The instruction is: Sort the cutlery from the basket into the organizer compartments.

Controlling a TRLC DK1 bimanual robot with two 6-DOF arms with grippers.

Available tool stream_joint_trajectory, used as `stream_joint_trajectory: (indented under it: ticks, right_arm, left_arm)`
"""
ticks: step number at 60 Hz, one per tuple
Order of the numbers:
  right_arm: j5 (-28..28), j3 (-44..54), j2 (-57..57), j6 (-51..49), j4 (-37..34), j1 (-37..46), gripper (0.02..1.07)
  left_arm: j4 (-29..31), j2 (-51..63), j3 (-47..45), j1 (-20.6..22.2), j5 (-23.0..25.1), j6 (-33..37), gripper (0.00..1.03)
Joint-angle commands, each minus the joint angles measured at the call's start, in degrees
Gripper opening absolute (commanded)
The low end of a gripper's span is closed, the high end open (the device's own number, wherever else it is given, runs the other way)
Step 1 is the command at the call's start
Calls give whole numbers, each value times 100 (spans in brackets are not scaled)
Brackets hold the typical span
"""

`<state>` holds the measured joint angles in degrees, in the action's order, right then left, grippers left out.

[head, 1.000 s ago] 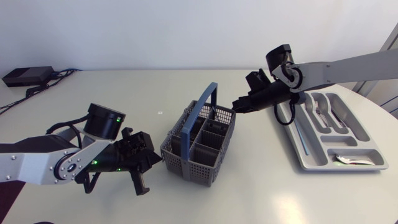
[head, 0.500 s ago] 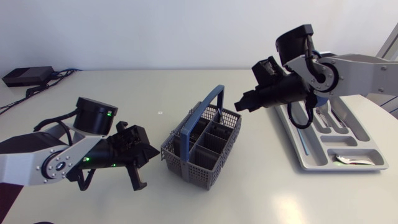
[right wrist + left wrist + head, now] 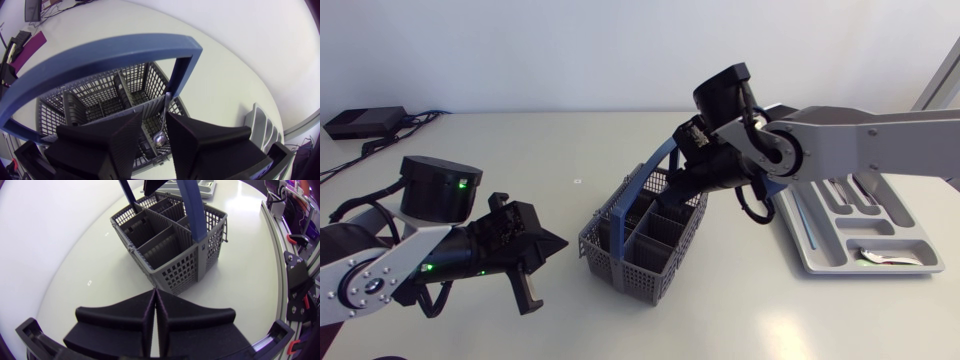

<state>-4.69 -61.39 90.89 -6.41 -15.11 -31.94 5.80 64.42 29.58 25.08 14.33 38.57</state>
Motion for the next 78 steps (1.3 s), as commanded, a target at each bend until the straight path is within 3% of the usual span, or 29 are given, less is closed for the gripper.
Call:
stream_joint_trajectory:
  ticks: [1, 32, 58, 65, 78]
  right_arm:
    - [-173, 30, 245, 0, 61, -49, 43]
    - [-814, -137, 1018, 70, 466, -181, 43]
    - [-850, -304, 1291, 228, 474, -75, 42]
    - [-744, -357, 1299, 237, 483, -5, 30]
    - [-577, -444, 1343, 308, 474, 145, 26]
  left_arm:
    - [61, -88, -155, -38, 35, -86, 3]
    - [61, -185, -207, -3, 35, -95, 3]
    - [79, -299, -225, 32, 35, -104, 3]
    - [79, -299, -225, 85, 35, -121, 4]
    - [132, -352, -225, 85, 35, -121, 3]
